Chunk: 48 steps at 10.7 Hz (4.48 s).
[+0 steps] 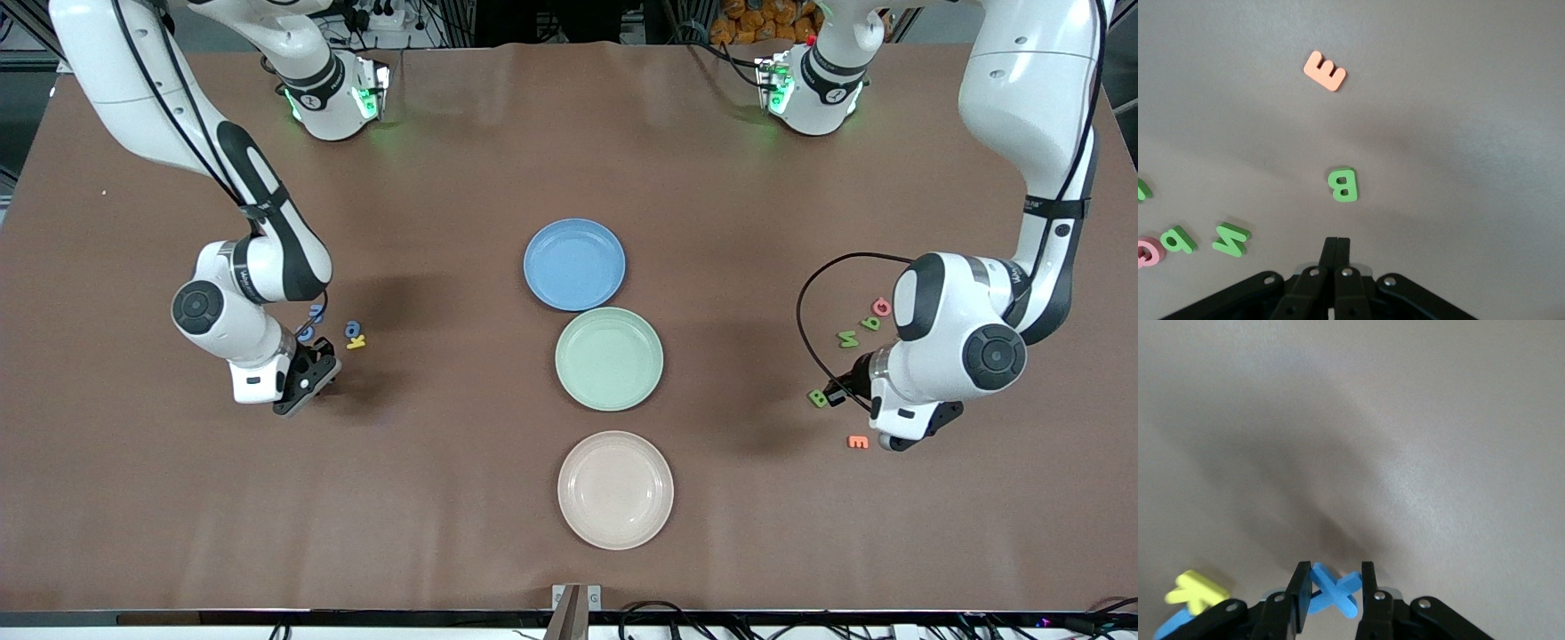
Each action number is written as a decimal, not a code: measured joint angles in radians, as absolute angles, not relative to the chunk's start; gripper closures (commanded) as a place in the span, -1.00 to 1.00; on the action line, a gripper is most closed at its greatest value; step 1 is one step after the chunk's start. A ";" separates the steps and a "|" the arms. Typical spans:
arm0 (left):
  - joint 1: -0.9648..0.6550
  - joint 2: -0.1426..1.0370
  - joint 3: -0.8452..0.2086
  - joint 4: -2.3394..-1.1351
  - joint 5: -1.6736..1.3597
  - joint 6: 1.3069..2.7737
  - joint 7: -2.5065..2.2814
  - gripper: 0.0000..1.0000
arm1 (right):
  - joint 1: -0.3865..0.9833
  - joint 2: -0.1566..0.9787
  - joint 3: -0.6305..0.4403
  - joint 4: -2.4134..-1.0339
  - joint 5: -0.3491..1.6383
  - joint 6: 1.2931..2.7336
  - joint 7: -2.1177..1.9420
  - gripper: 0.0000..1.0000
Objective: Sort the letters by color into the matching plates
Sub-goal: 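Close the right gripper on the blue X while the left gripper hovers, then carry the blue X with the right gripper over the blue plate, then open the right gripper to drop the blue X onto the blue plate, then return the right gripper to the blue letters while the left gripper lowers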
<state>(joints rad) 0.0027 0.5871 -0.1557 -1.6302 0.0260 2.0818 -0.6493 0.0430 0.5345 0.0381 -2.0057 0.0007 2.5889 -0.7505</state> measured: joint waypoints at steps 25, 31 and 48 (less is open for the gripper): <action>0.027 0.668 -0.155 -1.676 0.028 2.239 -0.705 -0.16 | 0.756 0.587 0.107 -1.797 0.009 2.357 1.082 0.35; 0.030 0.672 -0.156 -1.710 0.028 2.282 -0.668 -0.13 | 0.750 0.602 0.101 -1.779 -0.001 2.356 1.091 -1.00; 0.029 0.677 -0.157 -1.740 0.028 2.341 -0.667 -0.04 | 0.168 0.452 0.113 -1.838 -0.119 2.209 0.143 -1.00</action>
